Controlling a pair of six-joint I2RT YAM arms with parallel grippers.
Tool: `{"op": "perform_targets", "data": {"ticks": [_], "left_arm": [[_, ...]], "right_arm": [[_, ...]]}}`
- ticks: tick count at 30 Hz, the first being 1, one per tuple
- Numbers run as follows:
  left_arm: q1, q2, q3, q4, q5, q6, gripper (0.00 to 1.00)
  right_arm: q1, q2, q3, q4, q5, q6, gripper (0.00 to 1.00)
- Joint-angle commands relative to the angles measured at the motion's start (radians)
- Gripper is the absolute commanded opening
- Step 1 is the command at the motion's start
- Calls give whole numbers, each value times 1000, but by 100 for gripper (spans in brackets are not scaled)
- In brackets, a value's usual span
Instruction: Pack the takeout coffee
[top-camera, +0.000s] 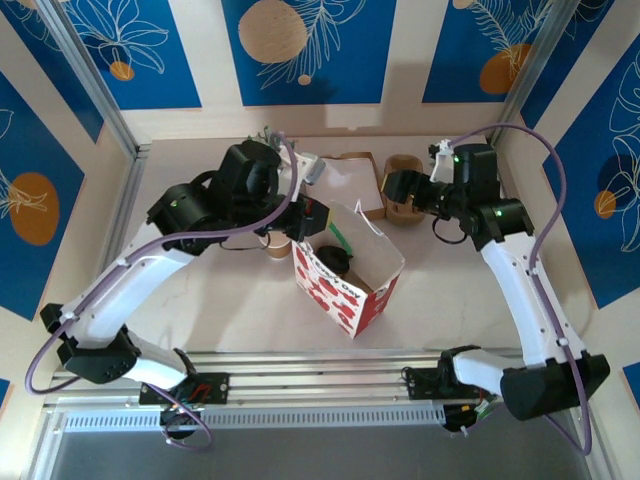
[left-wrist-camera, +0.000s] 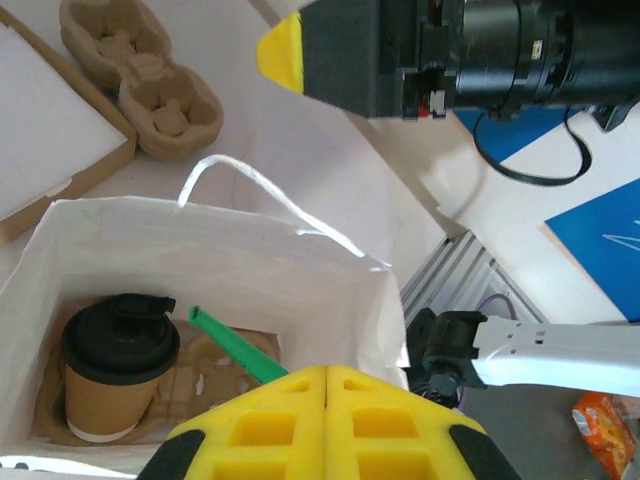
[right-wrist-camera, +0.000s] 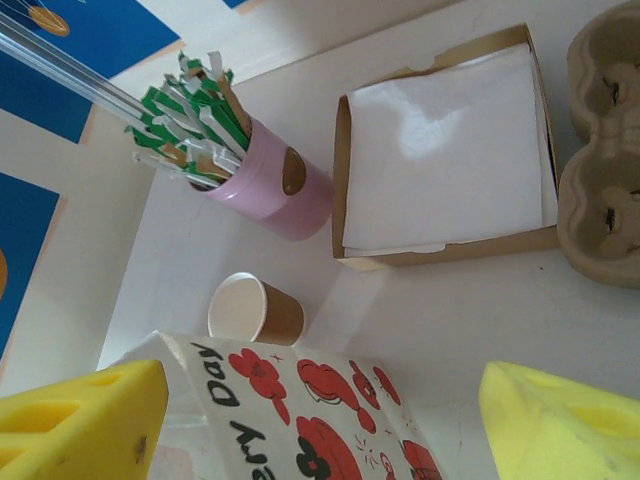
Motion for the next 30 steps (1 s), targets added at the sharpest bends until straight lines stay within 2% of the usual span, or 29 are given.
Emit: {"op": "perform_targets", "data": {"ticks": [1,2,3,6,8,9,14,17,20,24,30], "left_arm": [[-7,14,-31,22,-12,41,0],[-7,17,-34,18,-17,48,3],[-7,17,-37,17,-22,57,13],[-6,9,-29,7,-50,92,51],[0,7,-9,-15,-68,115,67],[2,7,5,-29,-73,130,72],[26,-44,36,-71,-157,212,82],[42,-147,-20,-39,-280,277,91],[48,-307,-170,55,-430,340,100],[50,-538,-445,206,-611,398,100],[49,-770,-722,327,-779,438,100]], "right_arm": [[12,50,56,10,-14,-1,81],[18,68,67,9,-4,-7,81],[25,94,88,0,8,-18,81],[56,190,167,-52,54,-55,81],[72,251,205,-63,76,-70,82],[80,282,224,-68,89,-75,81],[133,444,332,-102,155,-116,81],[167,542,393,-111,155,-144,82],[202,635,457,-129,180,-179,83],[213,777,554,-171,196,-188,84],[220,927,693,-220,213,-212,86]]}}
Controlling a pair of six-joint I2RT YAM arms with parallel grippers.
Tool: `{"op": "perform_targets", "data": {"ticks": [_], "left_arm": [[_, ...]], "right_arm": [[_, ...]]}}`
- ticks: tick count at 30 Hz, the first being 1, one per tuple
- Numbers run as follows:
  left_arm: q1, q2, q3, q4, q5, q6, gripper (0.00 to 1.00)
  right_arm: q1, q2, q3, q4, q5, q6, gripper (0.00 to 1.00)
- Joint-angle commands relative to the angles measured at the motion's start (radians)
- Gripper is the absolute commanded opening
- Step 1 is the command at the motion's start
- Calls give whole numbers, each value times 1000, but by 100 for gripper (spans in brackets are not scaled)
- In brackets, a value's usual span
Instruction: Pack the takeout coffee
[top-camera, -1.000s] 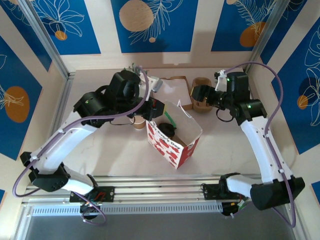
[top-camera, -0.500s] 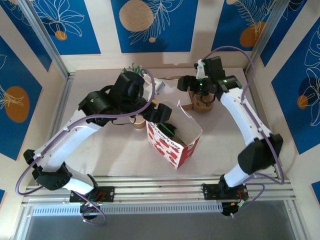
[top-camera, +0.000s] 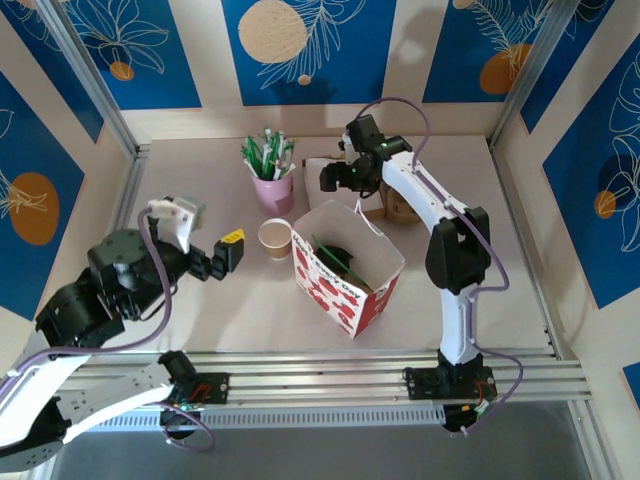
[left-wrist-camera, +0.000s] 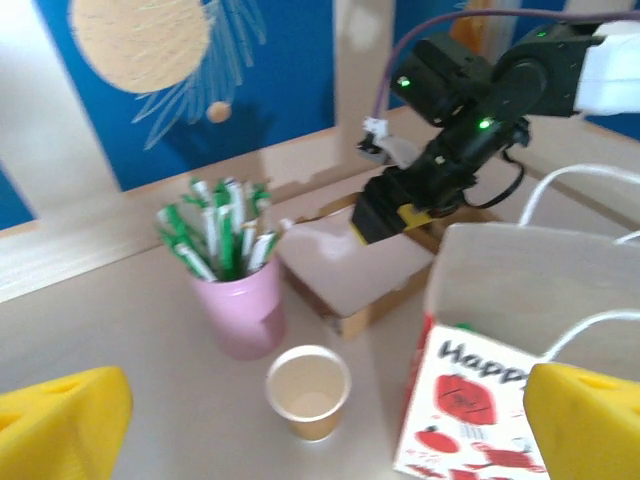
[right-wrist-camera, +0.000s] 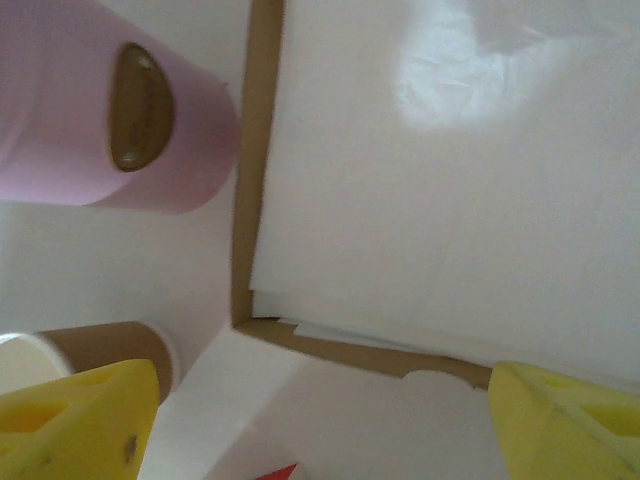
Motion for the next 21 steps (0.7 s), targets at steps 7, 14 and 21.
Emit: {"op": "perform_targets", "data": {"ticks": [7,14,21], "left_arm": [[8,-250,-307,148,-325,2,100],[8,-252,-383,104,-361,-54,100],[31,-190,-391,83,-337,-32,100]], "right_arm": [[17,182,250,-162,94,-61,87],[29,283,370,-230,175,-85,87],[45,332,403,-201,131,-109,86]]}}
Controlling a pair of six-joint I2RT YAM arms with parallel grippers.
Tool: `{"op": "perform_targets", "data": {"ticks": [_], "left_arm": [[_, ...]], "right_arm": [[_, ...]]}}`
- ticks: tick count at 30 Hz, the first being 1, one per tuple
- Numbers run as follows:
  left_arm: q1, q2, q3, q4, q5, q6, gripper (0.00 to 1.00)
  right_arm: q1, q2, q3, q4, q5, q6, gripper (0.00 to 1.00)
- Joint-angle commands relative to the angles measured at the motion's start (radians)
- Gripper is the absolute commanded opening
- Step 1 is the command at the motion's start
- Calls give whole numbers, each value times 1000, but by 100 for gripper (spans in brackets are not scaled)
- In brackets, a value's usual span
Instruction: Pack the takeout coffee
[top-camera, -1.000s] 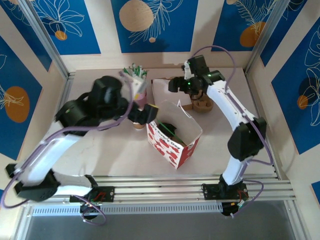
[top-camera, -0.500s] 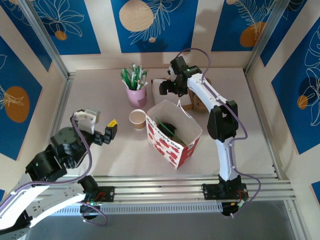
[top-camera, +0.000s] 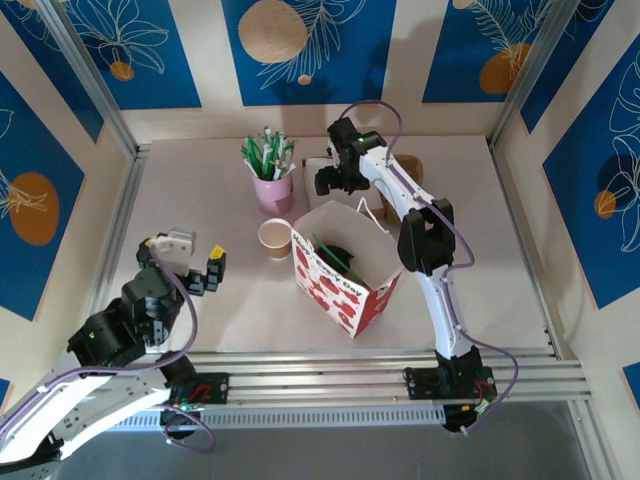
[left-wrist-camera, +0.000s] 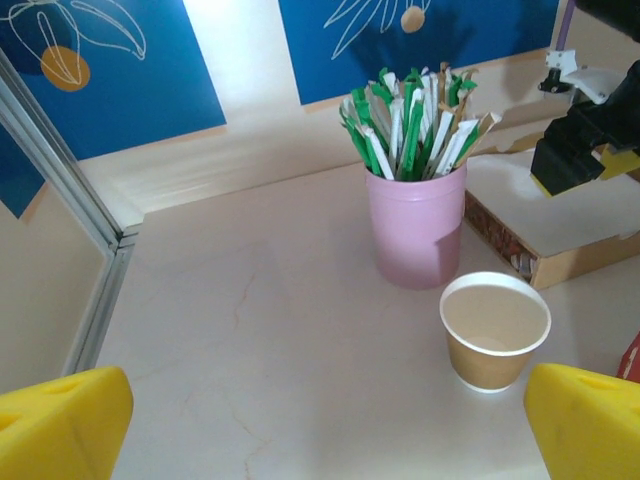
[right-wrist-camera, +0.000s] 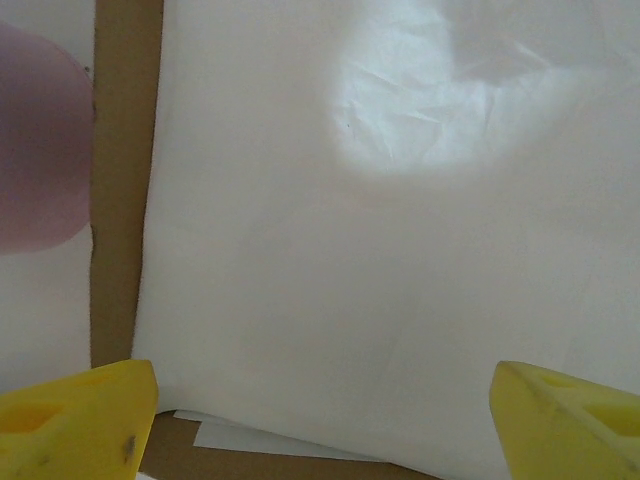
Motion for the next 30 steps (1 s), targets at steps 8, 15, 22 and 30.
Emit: {"op": "perform_targets", "data": {"ticks": [8,15,22,30], "left_arm": [[76,24,-10,-9,66,2,100],[84,9,-15,-8,68,1,100],[94,9,-16,-4,80,0,100],[102,23,-18,-3,85,-1,100]], "right_arm": [[20,96,89,-30,-4,-40,86],[26,85,90,-41,30,-29,83],[38,59,353,-179,-4,-68,87],[1,-100,311,-159,-125,-36,88]]}}
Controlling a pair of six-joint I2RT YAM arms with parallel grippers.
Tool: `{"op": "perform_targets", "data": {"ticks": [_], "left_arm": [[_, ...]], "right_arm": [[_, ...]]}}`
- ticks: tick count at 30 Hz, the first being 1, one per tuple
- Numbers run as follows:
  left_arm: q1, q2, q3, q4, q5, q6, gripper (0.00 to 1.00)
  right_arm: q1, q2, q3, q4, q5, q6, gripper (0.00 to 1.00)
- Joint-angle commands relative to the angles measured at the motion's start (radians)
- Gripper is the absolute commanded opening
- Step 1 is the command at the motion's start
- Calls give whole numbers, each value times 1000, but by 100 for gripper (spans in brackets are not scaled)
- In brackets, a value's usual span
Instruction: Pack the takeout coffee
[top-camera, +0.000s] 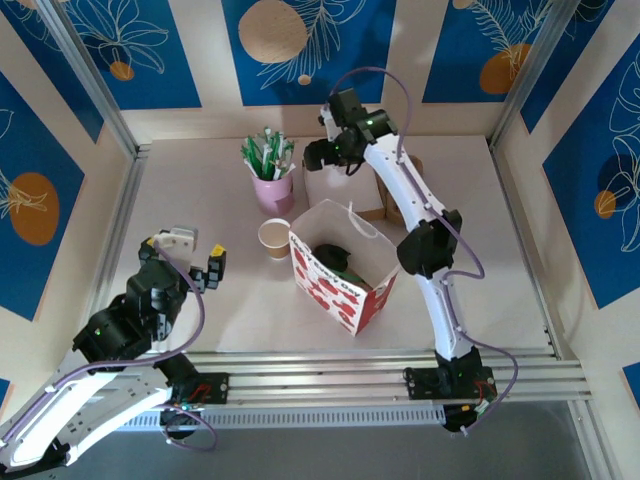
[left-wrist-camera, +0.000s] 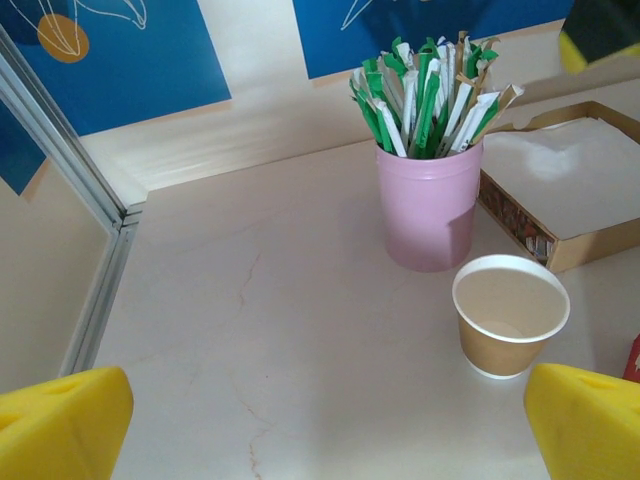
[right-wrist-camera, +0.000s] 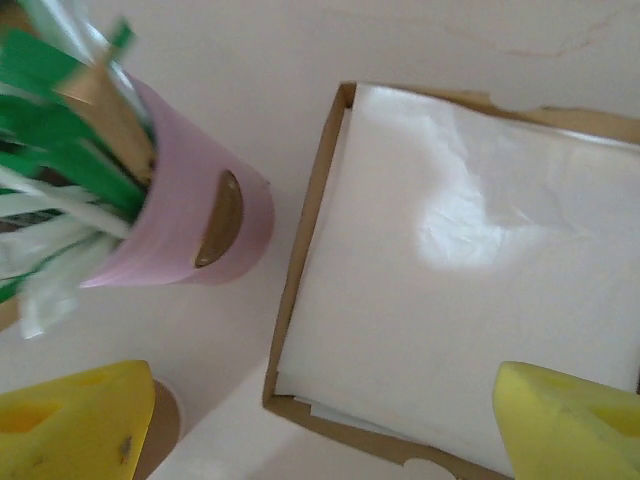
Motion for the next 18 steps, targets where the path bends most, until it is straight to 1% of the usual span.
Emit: {"op": "perform_targets", "data": {"ticks": [1,5,11,14,18], "left_arm": [[14,6,-10,0,10,-2,100],[18,10,-10,-1,10,-1,100],[26,10,-13,3,8,0,100],[30,17,-14,5,17,-1,100],[41,24,-14,5,25,-2,100]], "right_arm": [[-23,-53,16,-48,-81,10,88],[-44,-112,-12,-44,-130,18,88],[-130,-151,-94,-9,-190,26,88],[-139,-117,-96,1,-178,-8,87],[-138,-26,-56,11,-170,-32,87]]}}
